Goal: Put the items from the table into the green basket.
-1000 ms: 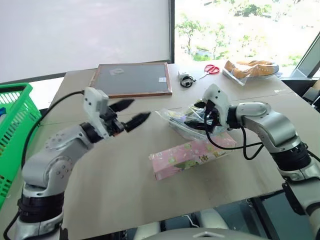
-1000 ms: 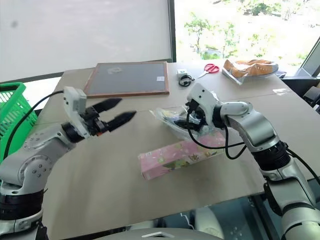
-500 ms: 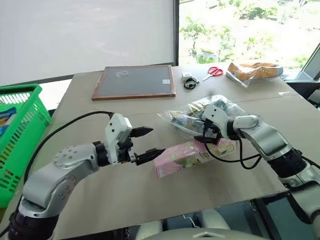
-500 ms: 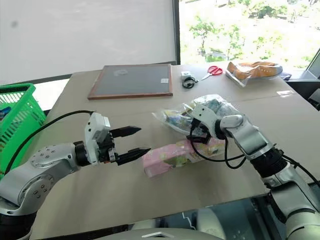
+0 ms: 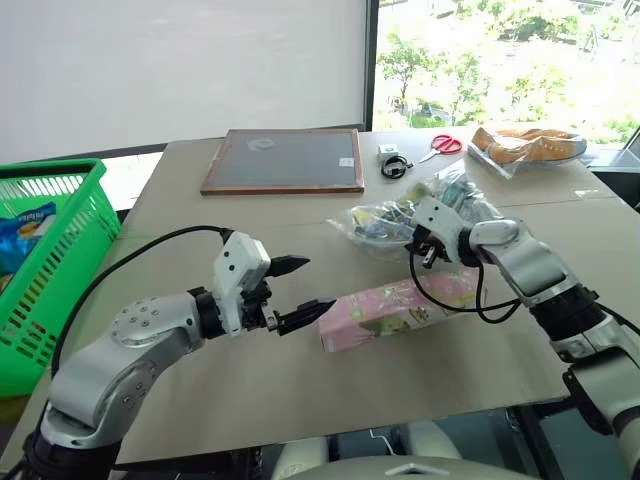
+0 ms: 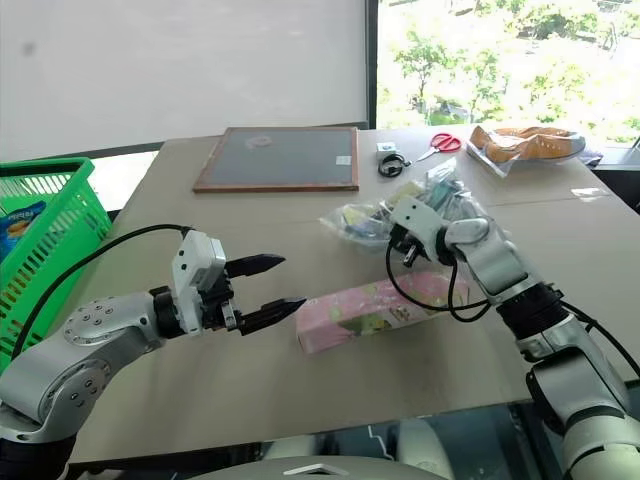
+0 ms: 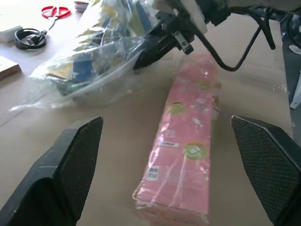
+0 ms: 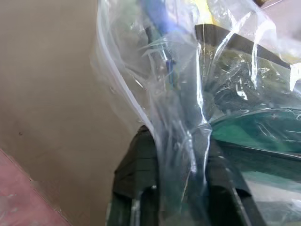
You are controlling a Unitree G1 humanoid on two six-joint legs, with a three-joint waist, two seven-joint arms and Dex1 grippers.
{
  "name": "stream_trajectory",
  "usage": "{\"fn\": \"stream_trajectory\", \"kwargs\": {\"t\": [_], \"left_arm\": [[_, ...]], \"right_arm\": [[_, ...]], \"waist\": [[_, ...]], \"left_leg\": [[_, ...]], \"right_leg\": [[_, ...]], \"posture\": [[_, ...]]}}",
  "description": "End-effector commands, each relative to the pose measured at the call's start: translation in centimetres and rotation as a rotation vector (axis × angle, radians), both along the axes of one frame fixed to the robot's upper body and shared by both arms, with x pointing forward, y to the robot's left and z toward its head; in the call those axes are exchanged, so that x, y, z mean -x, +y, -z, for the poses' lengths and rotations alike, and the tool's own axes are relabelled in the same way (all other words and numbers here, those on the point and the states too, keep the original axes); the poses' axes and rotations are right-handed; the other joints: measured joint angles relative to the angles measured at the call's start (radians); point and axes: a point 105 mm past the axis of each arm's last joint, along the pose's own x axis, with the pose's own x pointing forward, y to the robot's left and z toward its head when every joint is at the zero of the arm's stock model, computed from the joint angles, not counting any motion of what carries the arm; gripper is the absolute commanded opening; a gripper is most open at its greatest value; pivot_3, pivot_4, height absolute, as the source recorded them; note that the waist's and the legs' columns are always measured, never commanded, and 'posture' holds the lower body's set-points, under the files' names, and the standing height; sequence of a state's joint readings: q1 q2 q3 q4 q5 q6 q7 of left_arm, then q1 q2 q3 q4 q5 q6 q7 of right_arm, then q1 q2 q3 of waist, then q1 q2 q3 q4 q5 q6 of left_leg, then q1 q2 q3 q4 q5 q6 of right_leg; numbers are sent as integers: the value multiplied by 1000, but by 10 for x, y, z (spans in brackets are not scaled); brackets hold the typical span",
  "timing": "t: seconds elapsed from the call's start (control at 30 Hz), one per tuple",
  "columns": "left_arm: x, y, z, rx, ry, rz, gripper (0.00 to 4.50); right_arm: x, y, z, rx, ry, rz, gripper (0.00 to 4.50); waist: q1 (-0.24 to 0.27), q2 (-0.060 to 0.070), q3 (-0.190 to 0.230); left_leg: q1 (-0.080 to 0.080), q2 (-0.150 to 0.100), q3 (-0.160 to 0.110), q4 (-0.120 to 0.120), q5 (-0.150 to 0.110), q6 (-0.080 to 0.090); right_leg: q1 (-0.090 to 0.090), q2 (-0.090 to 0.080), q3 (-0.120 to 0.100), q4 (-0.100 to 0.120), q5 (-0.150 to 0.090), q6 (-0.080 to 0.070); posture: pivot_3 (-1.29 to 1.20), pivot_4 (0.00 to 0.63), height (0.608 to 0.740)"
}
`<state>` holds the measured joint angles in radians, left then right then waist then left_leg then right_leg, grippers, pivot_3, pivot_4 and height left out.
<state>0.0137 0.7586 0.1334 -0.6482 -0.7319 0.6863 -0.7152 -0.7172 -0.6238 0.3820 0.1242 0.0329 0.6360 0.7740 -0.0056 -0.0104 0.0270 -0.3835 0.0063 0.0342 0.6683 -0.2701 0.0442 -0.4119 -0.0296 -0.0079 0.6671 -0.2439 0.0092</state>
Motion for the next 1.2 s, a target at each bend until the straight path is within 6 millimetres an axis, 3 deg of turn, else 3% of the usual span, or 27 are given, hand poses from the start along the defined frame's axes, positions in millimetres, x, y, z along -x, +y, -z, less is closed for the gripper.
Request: {"fn": "stream_trajectory", "kwargs": {"t": [0.03, 0.13, 0.23, 0.43, 0.57, 0.7, 0.77, 0.8, 0.83, 0.9, 0.97, 1.03, 1.1, 1.2], "left_arm": [[0, -4, -7, -2, -51, 14, 4500], [0, -6, -6, 3, -50, 25, 4500], [-1, -9, -5, 4, -49, 46, 4500], [-8, -12, -6, 1, -64, 73, 4500], [-12, -12, -9, -9, -87, 79, 4500], [-10, -9, -8, -9, -88, 53, 4500], [-6, -10, -6, -9, -75, 52, 4500], [-5, -10, -4, -9, -69, 55, 4500], [-3, -11, -4, -10, -65, 57, 4500], [-1, -13, -3, -10, -55, 77, 4500], [-2, -14, -3, -16, -55, 92, 4500], [-5, -14, -4, -20, -59, 101, 4500], [-7, -15, -6, -24, -60, 118, 4500], [-7, -16, -7, -48, -55, 146, 4500]], "right_arm": [[-23, -45, -62, 68, -264, 130, 3], [-28, -90, -86, 123, -345, 251, 0], [-28, -110, -94, 26, -327, 333, 0], [-44, -113, -76, -238, -248, 418, 0], [-52, -124, -57, -241, -198, 496, 0], [-42, -133, -37, -332, -90, 571, 0], [-34, -134, -31, -361, -66, 576, 895], [-30, -131, -30, -390, -50, 567, 1086], [-28, -129, -30, -411, -39, 562, 1704], [-19, -127, -29, -400, -36, 540, 2517], [-10, -128, -33, -408, -46, 521, 3554], [1, -130, -42, -405, -80, 486, 4315], [16, -126, -59, -372, -168, 388, 4424], [58, -101, -87, -386, -247, 112, 4424]], "waist": [[2, 0, 0], [5, 1, 1], [-1, 1, 1], [-42, 2, 1], [-45, 5, 3], [-35, 5, 3], [-32, 5, 3], [-31, 5, 3], [-31, 5, 3], [-30, 5, 3], [-31, 5, 3], [-31, 6, 4], [-30, 6, 4], [-35, 6, 4]], "left_leg": [[0, 0, 0, 0, 0, 0], [-1, 0, 0, 0, -1, 1], [-1, 0, 1, 0, -1, 2], [3, 1, 4, -1, -1, 2], [4, 1, 6, -1, -1, 3], [1, 1, 7, -1, -2, 3], [1, 2, 6, -1, -3, 4], [1, 2, 6, -1, -3, 5], [1, 2, 6, -1, -4, 6], [1, 2, 6, -1, -4, 6], [1, 2, 7, -1, -4, 6], [2, 2, 8, -1, -4, 6], [2, 2, 8, 0, -4, 6], [2, 2, 9, 0, -4, 7]], "right_leg": [[0, 0, 0, -1, 0, 0], [0, -1, 0, -3, 0, 0], [0, -1, 0, -4, 0, 0], [3, 3, 4, -3, 0, 0], [3, 6, 6, -3, 0, 0], [1, 8, 7, -3, 0, 0], [0, 4, 7, -4, 0, 0], [0, 3, 7, -4, 0, 1], [0, 3, 7, -4, 0, 1], [0, 3, 7, -4, 0, 1], [0, 2, 7, -4, 0, 1], [1, 2, 7, -4, 0, 1], [1, 3, 7, -4, 0, 1], [1, 7, 8, -4, 0, 2]], "posture": [[9, 0, 740], [-7, 0, 740], [-31, 0, 740], [-47, 0, 740], [-30, 0, 740], [-13, 0, 740], [-15, 0, 740], [-19, 0, 740], [-23, 1, 740], [-28, 4, 740], [-45, 8, 740], [-70, 13, 740], [-84, 17, 740], [-113, 25, 740]]}}
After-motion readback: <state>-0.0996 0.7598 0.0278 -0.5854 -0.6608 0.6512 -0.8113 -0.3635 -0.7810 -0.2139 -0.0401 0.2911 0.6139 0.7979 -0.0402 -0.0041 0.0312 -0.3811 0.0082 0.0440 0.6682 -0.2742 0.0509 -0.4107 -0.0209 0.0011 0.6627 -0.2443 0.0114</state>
